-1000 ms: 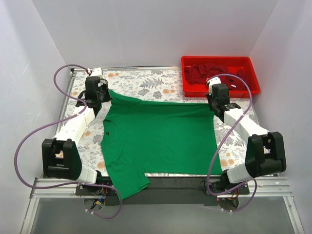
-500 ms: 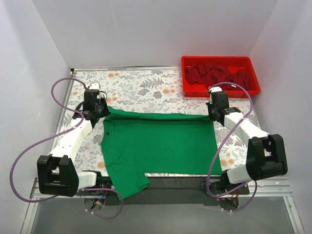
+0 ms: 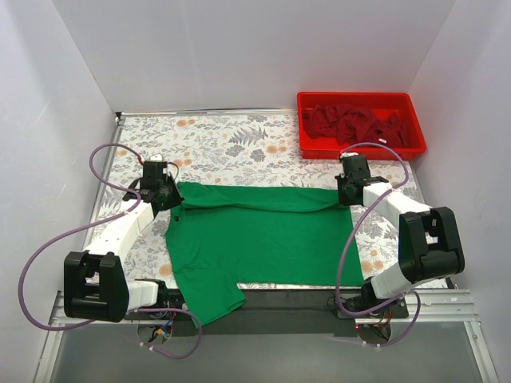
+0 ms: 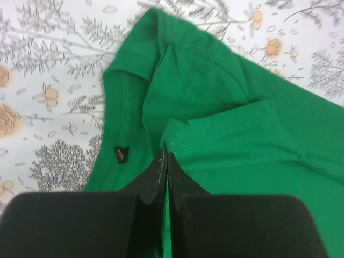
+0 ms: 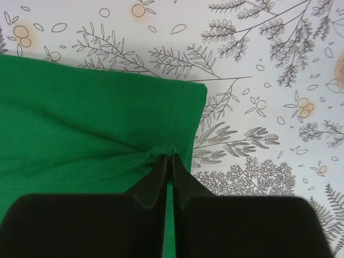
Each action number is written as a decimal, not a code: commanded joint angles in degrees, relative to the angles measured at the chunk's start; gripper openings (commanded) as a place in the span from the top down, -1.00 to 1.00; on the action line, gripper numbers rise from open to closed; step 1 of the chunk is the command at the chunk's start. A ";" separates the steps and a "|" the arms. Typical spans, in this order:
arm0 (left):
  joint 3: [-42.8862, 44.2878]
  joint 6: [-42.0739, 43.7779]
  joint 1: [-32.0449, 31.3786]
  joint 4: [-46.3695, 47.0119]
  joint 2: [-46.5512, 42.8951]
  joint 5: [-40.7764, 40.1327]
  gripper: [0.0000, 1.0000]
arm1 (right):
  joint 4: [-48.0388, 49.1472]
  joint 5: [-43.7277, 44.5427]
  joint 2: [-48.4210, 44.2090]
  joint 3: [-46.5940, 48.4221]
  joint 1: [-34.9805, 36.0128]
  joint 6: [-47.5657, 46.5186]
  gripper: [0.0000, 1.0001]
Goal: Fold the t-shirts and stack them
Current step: Fold the tshirt
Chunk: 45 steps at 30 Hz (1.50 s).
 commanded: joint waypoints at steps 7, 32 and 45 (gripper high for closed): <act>-0.08 -4.69 0.44 -4.84 -3.57 -2.47 0.69 | -5.07 -5.36 -0.52 1.97 -0.25 2.31 0.18; 11.79 -2.41 0.53 5.08 16.80 -3.44 0.35 | 0.80 -25.14 6.86 7.87 -11.77 9.70 0.31; 10.56 -4.08 4.83 9.13 26.46 -6.08 0.76 | 3.45 -25.67 17.05 8.83 -18.27 8.56 0.49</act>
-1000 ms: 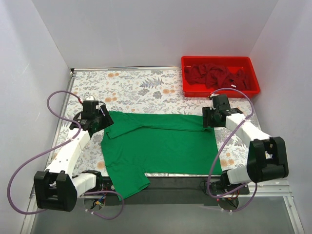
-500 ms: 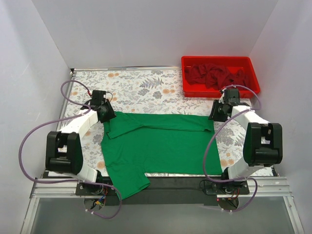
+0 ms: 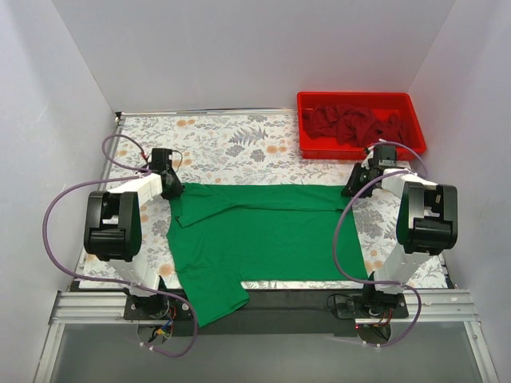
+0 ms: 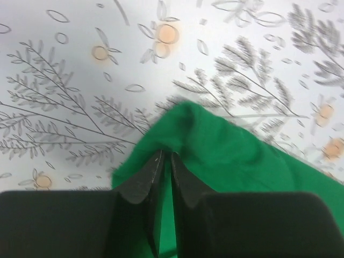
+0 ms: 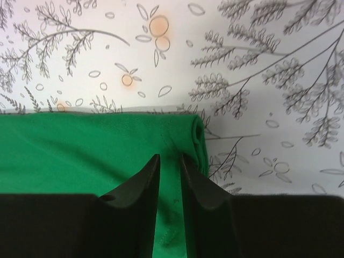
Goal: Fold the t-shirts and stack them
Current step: Fold the tshirt
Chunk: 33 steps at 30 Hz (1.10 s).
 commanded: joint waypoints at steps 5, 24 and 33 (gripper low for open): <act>3.62 -1.04 2.26 2.81 5.23 0.87 0.85 | 0.87 2.66 7.23 5.09 -2.21 -2.35 0.48; 8.10 -3.94 2.17 1.15 -0.85 7.54 0.04 | -2.21 -1.64 2.58 11.33 -1.68 -3.15 0.32; 9.60 -5.26 2.17 2.46 4.96 8.25 0.15 | 0.51 -3.58 7.85 12.04 -1.68 -2.00 0.32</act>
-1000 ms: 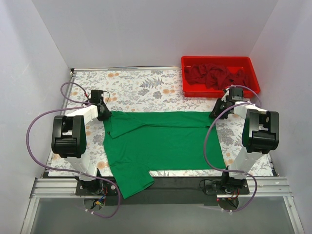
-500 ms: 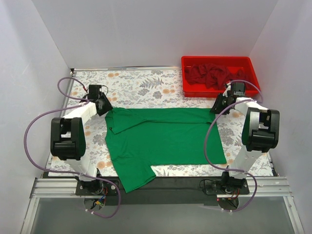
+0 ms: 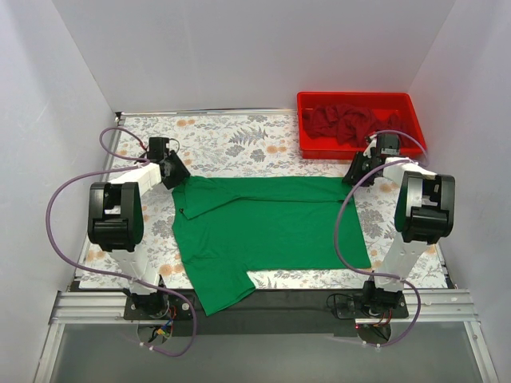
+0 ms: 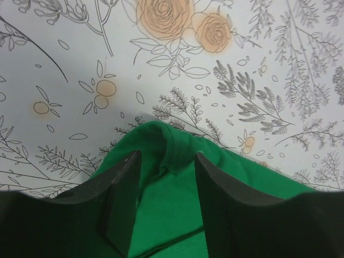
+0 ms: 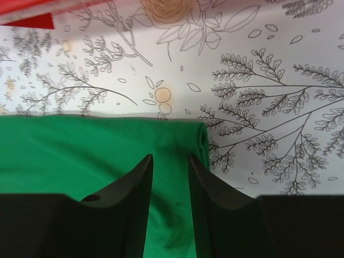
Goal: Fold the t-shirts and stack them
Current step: Fold the tshirt
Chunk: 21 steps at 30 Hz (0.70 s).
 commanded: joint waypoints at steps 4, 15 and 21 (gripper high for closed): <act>0.96 0.42 0.22 1.90 0.73 0.10 0.40 | 2.04 0.23 3.16 1.53 -0.11 -0.23 0.33; 0.70 6.40 0.93 2.52 2.49 -6.58 1.00 | 1.96 3.22 5.54 1.09 -2.39 -1.72 0.35; -0.27 7.54 2.95 2.52 2.84 -6.59 1.00 | 1.17 2.69 6.07 1.70 -2.39 -3.04 0.35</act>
